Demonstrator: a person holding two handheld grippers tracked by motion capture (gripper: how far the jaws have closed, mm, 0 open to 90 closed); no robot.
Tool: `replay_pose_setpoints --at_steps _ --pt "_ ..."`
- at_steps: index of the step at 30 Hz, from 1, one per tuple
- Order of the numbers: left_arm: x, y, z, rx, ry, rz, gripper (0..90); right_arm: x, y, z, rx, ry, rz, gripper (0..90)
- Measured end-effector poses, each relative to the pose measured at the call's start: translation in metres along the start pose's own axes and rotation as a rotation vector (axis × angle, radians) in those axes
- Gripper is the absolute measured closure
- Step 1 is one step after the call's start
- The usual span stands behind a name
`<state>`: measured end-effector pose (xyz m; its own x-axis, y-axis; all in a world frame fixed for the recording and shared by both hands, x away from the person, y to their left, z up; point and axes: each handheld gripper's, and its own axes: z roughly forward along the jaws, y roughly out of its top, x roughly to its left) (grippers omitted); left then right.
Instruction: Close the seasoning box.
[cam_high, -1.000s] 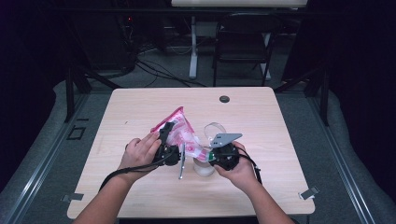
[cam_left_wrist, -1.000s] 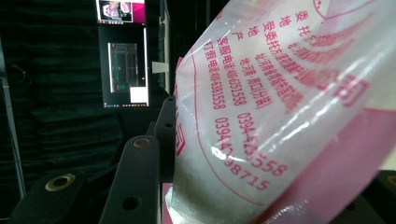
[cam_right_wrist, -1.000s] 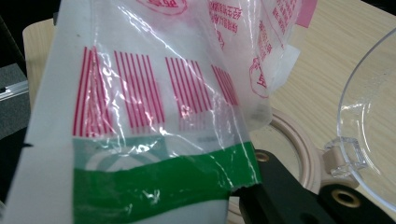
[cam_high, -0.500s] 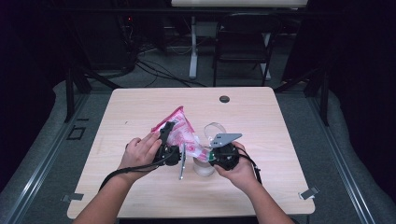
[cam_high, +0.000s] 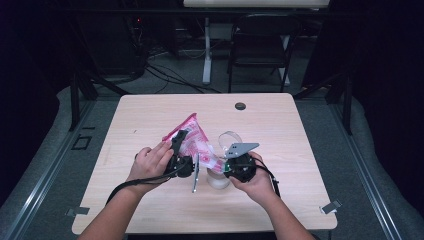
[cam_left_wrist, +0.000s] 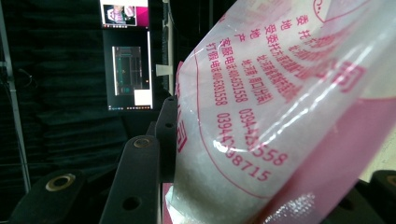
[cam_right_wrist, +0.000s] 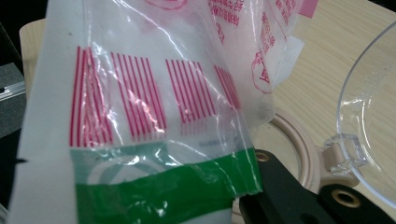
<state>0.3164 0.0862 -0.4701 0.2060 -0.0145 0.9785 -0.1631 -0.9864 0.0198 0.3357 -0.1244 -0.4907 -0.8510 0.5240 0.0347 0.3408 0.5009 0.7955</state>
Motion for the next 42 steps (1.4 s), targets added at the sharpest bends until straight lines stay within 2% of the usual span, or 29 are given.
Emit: replay_pose_setpoints --at_steps 3,4,16,22,31,33,34,42 --pt "0.001 0.0009 -0.0009 0.011 -0.011 -0.004 63.8 -0.0003 0.0001 -0.0002 0.0 0.0 0.0 90.0" --pt "0.0018 0.0014 -0.0011 0.011 -0.006 0.005 63.9 -0.0004 0.0001 -0.0002 0.0 0.0 -0.001 90.0" --pt "0.0018 0.0017 0.0001 -0.005 0.003 -0.005 63.9 -0.0011 0.0 -0.0007 0.003 0.0 -0.003 90.0" --pt "0.0037 0.0031 -0.0008 0.004 0.0 0.003 63.9 -0.0013 -0.0002 -0.0009 0.003 -0.001 -0.003 90.0" --pt "0.0054 0.0044 -0.0002 -0.013 0.011 0.007 64.0 -0.0016 -0.0004 -0.0008 0.004 0.0 -0.002 90.0" --pt "0.0055 0.0047 -0.0008 0.001 -0.004 0.001 64.0 -0.0017 -0.0005 -0.0009 0.003 0.0 -0.001 90.0" --pt "0.0048 0.0043 -0.0003 -0.01 0.005 0.0 64.0 -0.0017 -0.0005 -0.0008 0.003 -0.001 0.0 90.0" --pt "0.0059 0.005 -0.0005 -0.013 0.013 0.013 64.0 -0.0018 -0.0006 -0.0011 0.004 -0.002 0.002 90.0"
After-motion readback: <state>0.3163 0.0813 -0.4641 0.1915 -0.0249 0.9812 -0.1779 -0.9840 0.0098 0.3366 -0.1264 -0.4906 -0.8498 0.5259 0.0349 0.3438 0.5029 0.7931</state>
